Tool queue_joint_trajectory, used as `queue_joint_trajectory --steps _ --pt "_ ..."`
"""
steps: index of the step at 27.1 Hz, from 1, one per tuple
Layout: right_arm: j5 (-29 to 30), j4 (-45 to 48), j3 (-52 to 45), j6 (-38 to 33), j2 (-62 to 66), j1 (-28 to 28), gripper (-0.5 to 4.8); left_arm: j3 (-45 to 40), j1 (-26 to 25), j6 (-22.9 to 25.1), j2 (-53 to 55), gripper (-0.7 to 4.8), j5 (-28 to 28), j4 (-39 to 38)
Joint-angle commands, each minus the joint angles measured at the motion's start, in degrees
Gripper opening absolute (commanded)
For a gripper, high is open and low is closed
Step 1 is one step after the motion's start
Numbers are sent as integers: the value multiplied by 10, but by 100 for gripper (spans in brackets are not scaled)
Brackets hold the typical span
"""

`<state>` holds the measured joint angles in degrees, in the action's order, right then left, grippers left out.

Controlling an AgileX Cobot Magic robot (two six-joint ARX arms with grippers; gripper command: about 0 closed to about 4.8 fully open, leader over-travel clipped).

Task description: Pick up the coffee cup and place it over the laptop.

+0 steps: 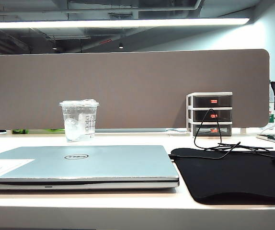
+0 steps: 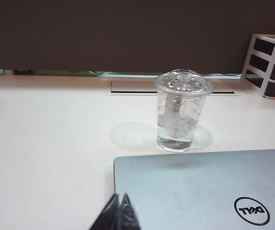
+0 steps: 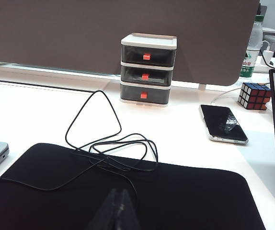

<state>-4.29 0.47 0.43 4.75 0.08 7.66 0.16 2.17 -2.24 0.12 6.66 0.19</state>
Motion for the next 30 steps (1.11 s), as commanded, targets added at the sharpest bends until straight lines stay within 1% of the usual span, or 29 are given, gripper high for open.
queue_joint_trajectory --steps 1,10,14,16,17,20,22,23,25,26,30 --pt "1 6 -3 -2 -1 0 -5 3 -1 1 0 -5 0 6" --pt "2 6 -3 -2 -1 0 -6 3 -1 1 0 -5 0 9" --pt "2 6 -3 -2 -1 0 -5 3 -1 -2 0 -5 2 26" --pt "2 6 -3 -2 -1 0 -5 3 -1 -46 0 -5 39 61" --pt "2 6 -3 -2 -1 0 -5 3 -1 -57 0 -5 43 75" --pt "8 6 -3 -5 -1 0 -5 3 -1 -66 0 -2 57 103" --pt "27 6 -3 -31 -1 0 -5 3 -1 -84 0 -2 77 114" --pt "43 6 -3 -52 -1 0 -5 3 -1 -105 0 -2 85 117" --pt "75 6 -3 -84 -1 0 -5 3 -1 -129 0 -2 102 117" --pt "112 6 -3 -105 -1 0 -5 3 -1 -127 0 -2 117 116" --pt "221 7 -3 -108 -1 0 -6 3 -1 -130 0 -2 118 108"
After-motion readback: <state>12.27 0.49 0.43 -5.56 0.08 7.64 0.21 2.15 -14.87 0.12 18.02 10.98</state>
